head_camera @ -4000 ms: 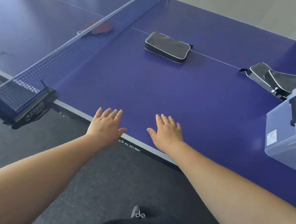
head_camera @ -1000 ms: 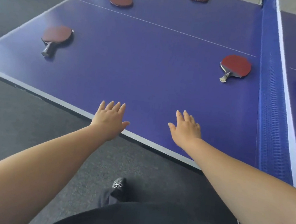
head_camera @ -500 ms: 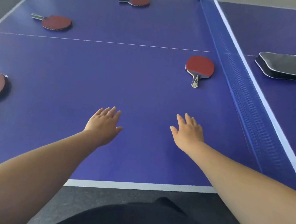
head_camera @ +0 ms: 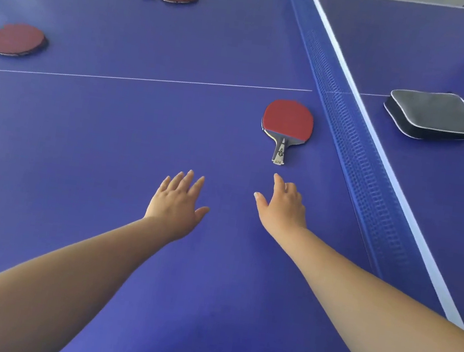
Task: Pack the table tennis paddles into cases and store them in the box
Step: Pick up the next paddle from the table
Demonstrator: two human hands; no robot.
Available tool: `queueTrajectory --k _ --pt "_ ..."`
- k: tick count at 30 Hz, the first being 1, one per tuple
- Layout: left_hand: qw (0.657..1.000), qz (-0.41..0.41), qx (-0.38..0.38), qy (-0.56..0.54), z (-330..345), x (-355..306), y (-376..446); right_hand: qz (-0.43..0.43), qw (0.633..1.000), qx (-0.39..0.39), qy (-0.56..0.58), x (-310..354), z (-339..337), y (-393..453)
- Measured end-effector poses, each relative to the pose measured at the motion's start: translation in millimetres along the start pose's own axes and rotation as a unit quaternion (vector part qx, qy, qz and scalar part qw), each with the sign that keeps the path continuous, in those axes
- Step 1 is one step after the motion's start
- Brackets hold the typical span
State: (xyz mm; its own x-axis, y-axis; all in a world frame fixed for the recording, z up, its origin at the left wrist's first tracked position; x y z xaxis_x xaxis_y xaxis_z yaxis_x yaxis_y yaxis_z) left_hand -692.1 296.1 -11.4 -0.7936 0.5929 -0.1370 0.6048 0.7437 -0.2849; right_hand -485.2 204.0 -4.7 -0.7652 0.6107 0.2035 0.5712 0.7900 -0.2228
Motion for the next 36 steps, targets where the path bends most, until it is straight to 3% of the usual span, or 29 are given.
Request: queueTrajectory --k 8,15,24,30,36 --pt "0.994 -0.038 0.015 -0.102 1 -13 87 0.063 0.993 -0.005 0.096 -17 -6 80" --pt "0.996 -0.028 0.020 -0.079 22 -16 144 0.109 0.988 -0.005 0.108 -21 7 136" --pt "0.999 -0.031 -0.017 -0.031 44 -19 151 0.187 0.977 -0.012 0.099 -18 17 185" --pt "0.999 -0.032 -0.005 -0.033 41 -20 152 0.172 0.979 0.024 0.107 -17 8 195" --pt "0.996 -0.009 0.049 -0.076 24 -7 152 0.138 0.976 0.011 0.167 -3 -9 158"
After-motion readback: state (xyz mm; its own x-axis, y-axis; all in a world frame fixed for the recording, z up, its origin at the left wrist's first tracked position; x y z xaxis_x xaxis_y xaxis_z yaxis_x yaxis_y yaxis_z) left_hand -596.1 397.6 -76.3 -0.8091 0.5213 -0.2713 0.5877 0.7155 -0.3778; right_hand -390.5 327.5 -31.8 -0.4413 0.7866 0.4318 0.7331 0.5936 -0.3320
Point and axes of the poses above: each hand's wrist, its own y-axis towards the middle knuckle, its own z-axis out of the palm, x = y × z, the point moved 4 cm from there along y, towards the middle knuckle, and after that the axes turned 8 degrees about -y, right-handed, at the moved point
